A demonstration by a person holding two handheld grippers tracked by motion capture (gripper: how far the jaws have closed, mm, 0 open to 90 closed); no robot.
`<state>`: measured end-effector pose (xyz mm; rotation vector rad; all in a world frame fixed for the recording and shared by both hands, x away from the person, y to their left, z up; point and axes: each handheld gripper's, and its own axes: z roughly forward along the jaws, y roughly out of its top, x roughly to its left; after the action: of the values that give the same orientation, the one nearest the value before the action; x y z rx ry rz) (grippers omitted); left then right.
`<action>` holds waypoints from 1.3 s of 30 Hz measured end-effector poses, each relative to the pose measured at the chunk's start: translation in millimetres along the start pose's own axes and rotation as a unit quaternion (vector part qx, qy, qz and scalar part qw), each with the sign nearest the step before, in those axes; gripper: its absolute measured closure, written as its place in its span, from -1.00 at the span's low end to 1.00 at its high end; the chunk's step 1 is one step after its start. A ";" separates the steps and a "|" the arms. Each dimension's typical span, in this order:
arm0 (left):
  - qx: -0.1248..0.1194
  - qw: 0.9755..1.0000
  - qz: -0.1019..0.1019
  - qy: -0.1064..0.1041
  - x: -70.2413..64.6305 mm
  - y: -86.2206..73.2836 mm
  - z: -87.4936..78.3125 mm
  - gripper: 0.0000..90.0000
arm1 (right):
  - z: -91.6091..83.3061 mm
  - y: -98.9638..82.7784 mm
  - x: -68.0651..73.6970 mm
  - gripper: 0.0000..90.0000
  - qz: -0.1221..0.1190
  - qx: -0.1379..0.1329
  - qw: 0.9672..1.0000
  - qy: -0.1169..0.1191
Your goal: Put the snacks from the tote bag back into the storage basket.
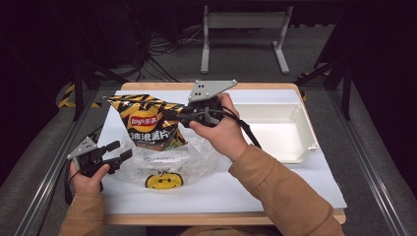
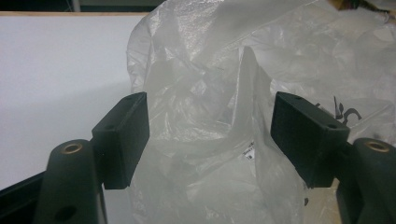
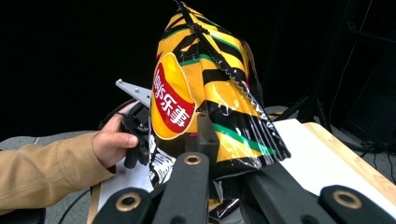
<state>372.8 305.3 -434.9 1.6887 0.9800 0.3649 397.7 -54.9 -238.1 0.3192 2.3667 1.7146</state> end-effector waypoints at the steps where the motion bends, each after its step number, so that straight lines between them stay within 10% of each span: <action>1: 0.000 1.000 0.000 0.000 -0.2 0.0 0.0 -0.36 | -2.1 1.4 -0.7 1.00 0.000 -0.001 1.000 -0.001; 16: 0.003 1.000 0.002 -0.003 -1.5 0.3 1.6 -0.36 | -27.0 17.4 -0.4 1.00 0.004 -0.039 0.999 0.007; 39: -0.001 1.000 0.012 0.001 -3.1 3.3 -0.8 -0.42 | -82.5 11.9 -15.5 1.00 -0.006 -0.021 0.999 -0.032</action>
<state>371.7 303.3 -430.9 1.6995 0.9608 0.3826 389.6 -130.7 -200.9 0.3463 2.2794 1.7209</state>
